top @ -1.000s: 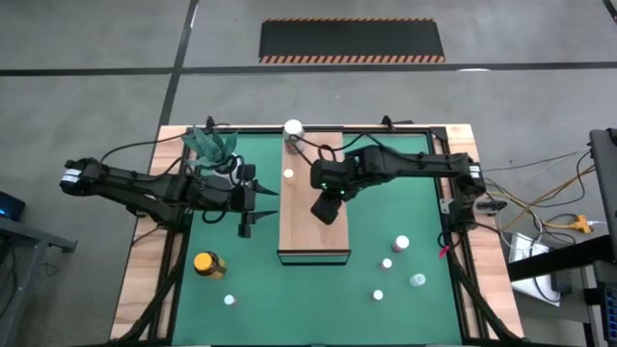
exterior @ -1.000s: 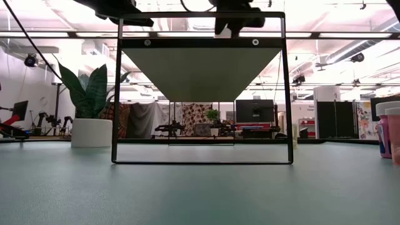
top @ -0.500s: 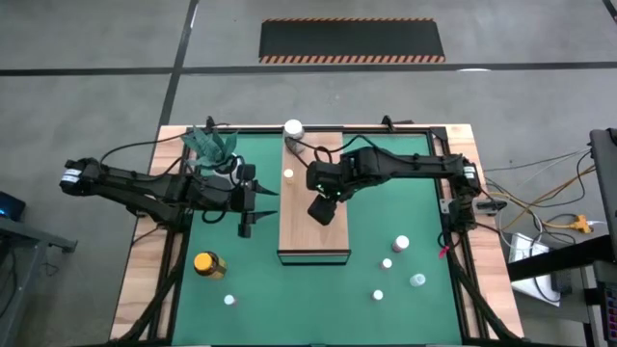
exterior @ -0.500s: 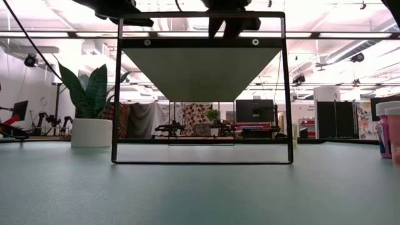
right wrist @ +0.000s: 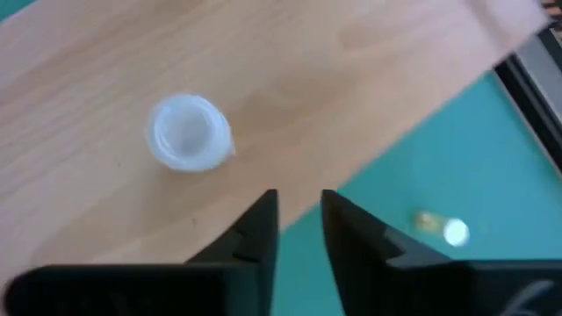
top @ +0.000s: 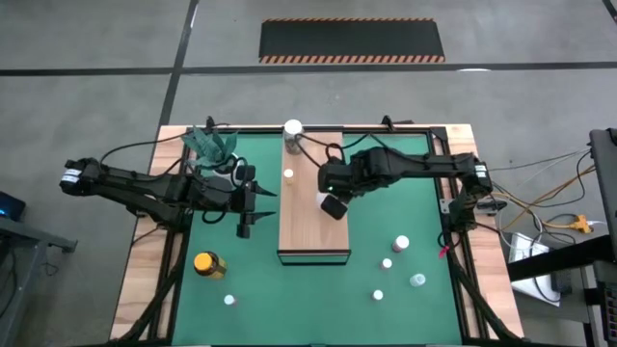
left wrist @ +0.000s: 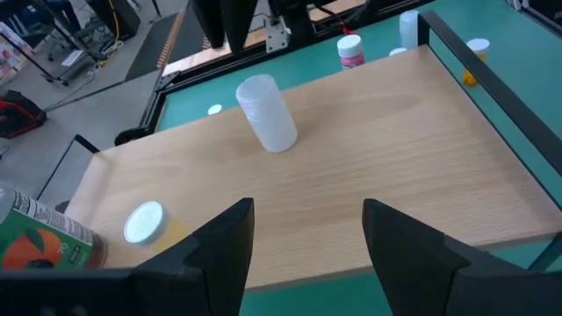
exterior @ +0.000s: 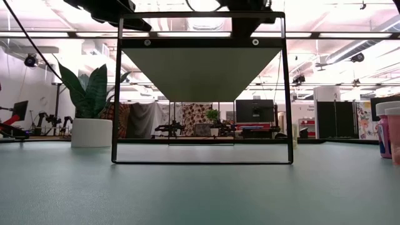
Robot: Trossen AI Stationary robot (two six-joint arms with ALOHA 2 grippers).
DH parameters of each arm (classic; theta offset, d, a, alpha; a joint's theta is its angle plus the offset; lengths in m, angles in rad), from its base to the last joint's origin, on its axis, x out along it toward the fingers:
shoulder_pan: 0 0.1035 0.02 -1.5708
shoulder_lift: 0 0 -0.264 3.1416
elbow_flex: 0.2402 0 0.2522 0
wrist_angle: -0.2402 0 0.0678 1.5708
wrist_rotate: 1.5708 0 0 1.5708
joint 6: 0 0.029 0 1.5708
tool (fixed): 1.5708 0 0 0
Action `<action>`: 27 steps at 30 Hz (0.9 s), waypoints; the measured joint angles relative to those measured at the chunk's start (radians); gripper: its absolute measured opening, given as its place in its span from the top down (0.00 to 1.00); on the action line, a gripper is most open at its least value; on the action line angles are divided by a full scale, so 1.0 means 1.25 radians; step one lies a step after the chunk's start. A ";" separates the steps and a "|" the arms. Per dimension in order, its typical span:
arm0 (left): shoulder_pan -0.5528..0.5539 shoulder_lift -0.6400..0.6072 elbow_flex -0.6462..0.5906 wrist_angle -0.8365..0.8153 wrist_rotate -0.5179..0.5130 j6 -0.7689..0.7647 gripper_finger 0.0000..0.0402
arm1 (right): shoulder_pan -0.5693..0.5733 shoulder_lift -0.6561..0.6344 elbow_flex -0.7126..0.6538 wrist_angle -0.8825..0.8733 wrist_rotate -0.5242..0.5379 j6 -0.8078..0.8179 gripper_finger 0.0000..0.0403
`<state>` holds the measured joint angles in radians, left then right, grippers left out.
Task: Pick and place medicine bottles onto shelf by color
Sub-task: Put the white pill bottle on the shelf
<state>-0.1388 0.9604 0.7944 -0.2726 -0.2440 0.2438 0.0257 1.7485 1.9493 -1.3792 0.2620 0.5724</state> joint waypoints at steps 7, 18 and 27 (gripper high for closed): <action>0.000 0.000 0.000 0.000 0.000 -0.001 0.51 | 0.001 0.001 -0.103 0.203 -0.059 -0.032 0.97; 0.000 0.000 0.000 0.001 0.000 -0.001 0.51 | 0.010 -0.005 -0.138 0.207 -0.069 -0.058 0.97; 0.000 0.000 -0.001 0.002 0.000 -0.001 0.51 | 0.022 0.025 -0.159 0.436 -0.063 -0.146 0.98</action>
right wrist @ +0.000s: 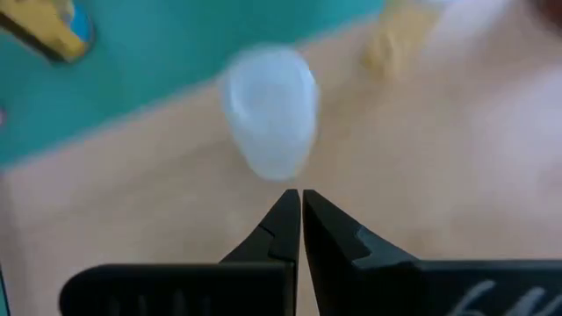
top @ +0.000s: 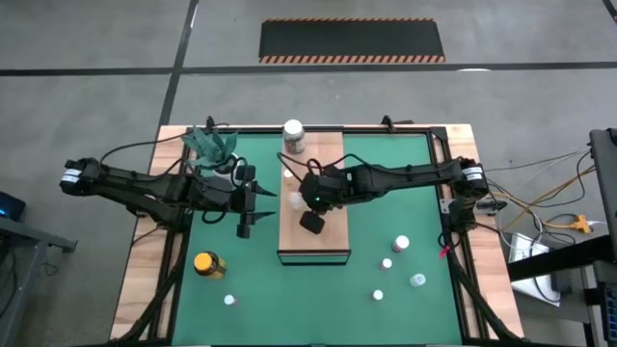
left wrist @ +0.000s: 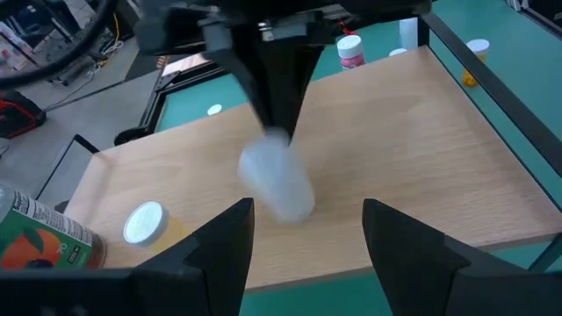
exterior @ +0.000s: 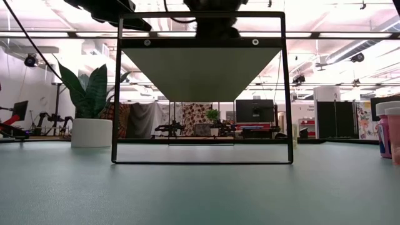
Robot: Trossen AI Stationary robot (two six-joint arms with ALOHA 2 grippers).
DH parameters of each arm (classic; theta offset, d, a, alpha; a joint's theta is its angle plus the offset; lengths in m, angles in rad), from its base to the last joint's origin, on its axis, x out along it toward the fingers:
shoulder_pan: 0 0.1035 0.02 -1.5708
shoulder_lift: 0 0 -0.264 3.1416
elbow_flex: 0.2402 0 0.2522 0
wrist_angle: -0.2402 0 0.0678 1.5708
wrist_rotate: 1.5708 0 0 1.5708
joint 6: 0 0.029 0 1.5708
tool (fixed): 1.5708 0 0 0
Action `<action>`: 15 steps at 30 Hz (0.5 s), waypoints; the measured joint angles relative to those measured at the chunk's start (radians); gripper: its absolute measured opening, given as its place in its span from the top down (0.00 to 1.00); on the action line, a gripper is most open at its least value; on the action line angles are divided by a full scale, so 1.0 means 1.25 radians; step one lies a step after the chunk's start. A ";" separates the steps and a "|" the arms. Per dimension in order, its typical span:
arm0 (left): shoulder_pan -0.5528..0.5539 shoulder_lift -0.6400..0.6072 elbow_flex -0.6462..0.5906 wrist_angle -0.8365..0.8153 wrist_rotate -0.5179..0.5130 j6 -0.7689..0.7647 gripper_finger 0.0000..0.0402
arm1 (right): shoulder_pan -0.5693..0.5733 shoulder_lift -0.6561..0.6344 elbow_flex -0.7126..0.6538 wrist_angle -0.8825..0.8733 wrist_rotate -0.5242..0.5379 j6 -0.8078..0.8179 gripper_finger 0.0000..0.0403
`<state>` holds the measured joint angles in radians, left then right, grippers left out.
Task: Pick and place medicine bottles onto shelf by color
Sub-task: Put the white pill bottle on the shelf
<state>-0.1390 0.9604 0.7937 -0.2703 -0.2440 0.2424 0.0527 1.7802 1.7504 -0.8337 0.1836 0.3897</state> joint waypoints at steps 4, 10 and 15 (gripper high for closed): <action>0.000 0.000 0.000 0.000 0.000 0.000 0.51 | 0.000 0.003 0.000 -0.035 -0.001 -0.022 0.98; 0.000 0.000 -0.010 -0.016 0.000 0.000 0.51 | 0.001 -0.007 0.000 -0.100 0.000 0.002 0.98; 0.000 -0.010 -0.008 -0.063 0.000 -0.048 0.51 | 0.013 -0.009 0.000 -0.131 0.000 -0.004 0.98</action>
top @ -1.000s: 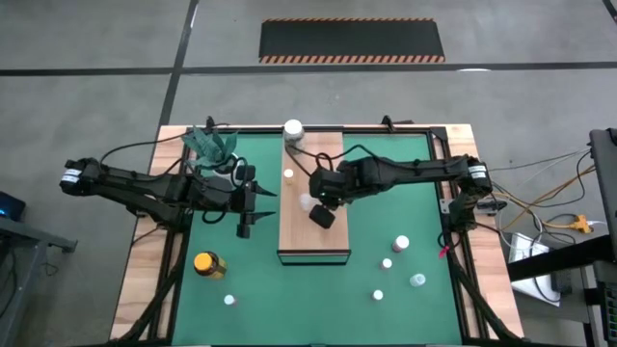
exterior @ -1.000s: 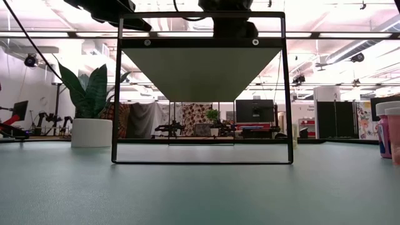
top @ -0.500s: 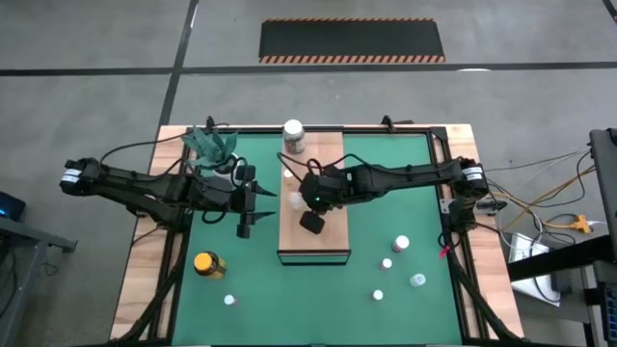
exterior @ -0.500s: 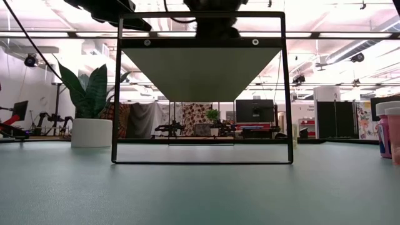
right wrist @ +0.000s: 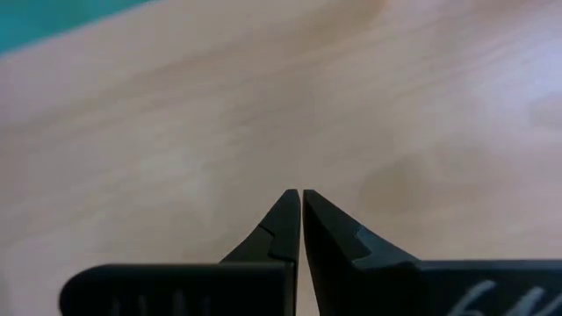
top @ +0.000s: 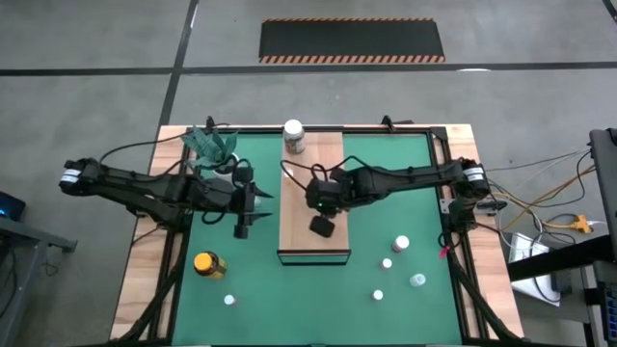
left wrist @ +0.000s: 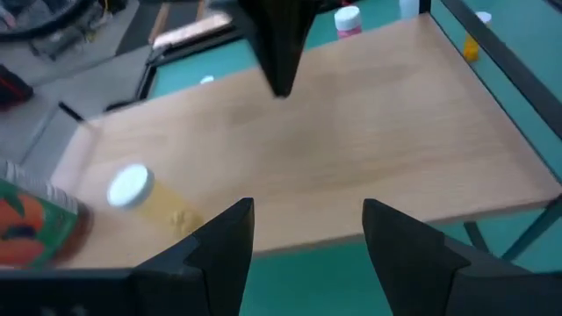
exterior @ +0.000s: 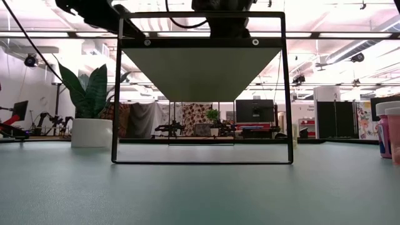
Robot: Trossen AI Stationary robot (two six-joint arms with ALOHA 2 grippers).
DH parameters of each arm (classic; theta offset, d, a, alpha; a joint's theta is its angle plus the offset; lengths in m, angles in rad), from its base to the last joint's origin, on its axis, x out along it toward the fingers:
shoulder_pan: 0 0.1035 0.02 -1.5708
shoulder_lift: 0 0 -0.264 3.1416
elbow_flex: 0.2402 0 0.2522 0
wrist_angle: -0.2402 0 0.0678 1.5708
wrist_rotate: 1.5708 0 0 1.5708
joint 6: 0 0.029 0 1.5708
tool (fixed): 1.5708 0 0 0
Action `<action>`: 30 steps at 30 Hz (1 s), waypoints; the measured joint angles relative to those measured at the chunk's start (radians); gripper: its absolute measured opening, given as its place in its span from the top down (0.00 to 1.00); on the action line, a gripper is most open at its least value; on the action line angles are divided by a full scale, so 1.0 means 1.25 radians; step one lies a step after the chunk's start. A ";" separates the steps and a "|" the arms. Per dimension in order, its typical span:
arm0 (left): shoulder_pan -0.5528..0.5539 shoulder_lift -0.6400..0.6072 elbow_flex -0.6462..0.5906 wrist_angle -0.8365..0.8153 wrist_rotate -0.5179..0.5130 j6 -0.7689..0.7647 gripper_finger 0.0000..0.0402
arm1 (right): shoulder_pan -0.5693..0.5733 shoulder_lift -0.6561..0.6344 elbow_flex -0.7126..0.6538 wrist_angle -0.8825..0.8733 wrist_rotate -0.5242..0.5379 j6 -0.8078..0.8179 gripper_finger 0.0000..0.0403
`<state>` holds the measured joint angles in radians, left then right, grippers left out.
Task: Pick and place medicine bottles onto shelf by color
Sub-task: Put the white pill bottle on the shelf
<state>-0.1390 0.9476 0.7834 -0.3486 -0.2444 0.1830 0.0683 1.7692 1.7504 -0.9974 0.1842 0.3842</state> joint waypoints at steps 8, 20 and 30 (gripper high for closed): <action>0.000 -0.013 -0.001 -0.165 -0.022 -0.177 0.51 | 0.033 -0.029 0.000 -0.064 0.001 -0.050 0.98; 0.024 0.052 0.033 -0.431 -0.106 -0.082 0.51 | 0.090 -0.149 -0.038 -0.052 0.018 -0.124 0.98; 0.200 0.209 0.034 -0.428 -0.049 0.140 0.57 | 0.110 -0.251 -0.141 0.033 0.021 -0.142 0.98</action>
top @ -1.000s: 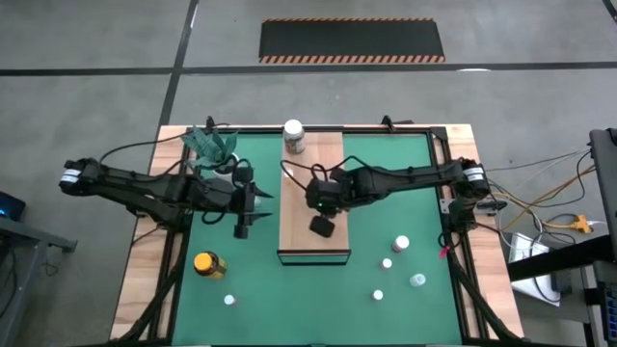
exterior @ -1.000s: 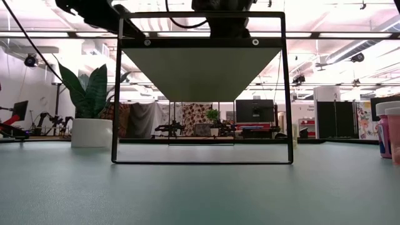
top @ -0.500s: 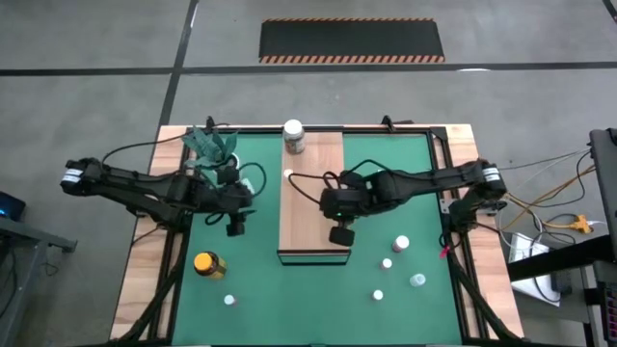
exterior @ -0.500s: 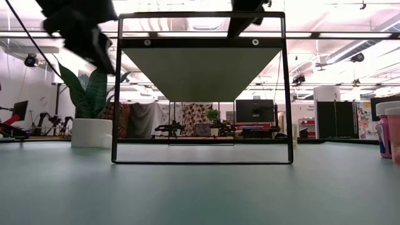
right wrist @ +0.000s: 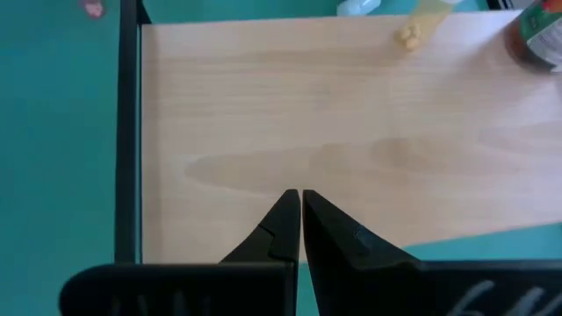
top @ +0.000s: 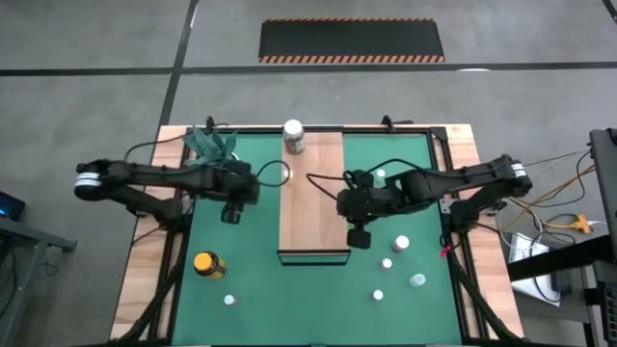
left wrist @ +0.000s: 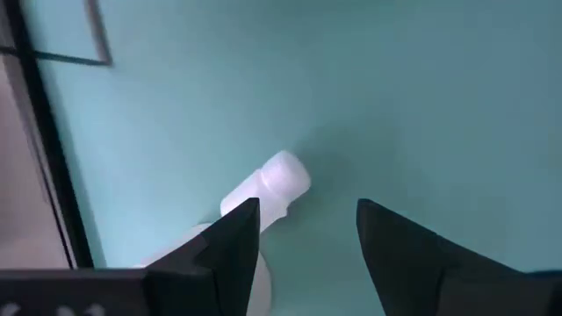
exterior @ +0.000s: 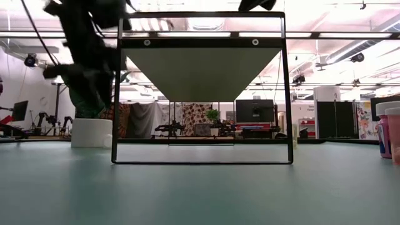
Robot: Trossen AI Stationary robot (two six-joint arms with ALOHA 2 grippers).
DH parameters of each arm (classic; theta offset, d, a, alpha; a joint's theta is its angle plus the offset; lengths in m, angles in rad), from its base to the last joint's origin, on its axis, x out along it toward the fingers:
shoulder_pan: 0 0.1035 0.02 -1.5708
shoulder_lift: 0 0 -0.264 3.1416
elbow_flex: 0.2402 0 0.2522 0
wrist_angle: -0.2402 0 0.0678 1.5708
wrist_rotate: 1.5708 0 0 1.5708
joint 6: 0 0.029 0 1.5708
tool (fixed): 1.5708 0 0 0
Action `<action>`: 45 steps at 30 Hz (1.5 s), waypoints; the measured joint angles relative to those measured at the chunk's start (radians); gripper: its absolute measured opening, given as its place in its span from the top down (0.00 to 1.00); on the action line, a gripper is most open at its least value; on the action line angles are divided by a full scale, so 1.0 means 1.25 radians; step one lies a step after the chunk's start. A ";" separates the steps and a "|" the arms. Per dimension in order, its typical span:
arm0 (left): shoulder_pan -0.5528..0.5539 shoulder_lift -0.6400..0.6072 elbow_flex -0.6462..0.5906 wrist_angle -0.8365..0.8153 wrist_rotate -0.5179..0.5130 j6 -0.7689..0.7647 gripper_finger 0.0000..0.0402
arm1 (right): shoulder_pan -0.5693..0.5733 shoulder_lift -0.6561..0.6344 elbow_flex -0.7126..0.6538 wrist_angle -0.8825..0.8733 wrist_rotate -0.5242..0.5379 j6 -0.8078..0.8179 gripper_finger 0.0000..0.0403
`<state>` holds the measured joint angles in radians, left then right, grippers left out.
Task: Pick and place medicine bottles onto shelf by color
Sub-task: Put the white pill bottle on the shelf
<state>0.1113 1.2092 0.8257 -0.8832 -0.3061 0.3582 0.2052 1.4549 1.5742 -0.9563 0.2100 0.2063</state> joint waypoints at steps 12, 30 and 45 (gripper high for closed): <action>0.074 0.147 -0.001 0.018 -0.043 0.057 0.52 | 0.011 -0.086 -0.115 0.043 0.000 0.046 0.98; 0.076 0.225 -0.038 0.123 -0.051 0.138 0.38 | 0.026 -0.126 -0.191 0.106 0.000 0.070 0.98; 0.078 0.261 -0.038 0.122 -0.043 0.139 0.55 | 0.026 -0.126 -0.192 0.109 0.000 0.071 0.98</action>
<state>0.2085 1.5360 0.7784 -0.7310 -0.3595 0.5316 0.2382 1.2968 1.3342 -0.8200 0.2104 0.2955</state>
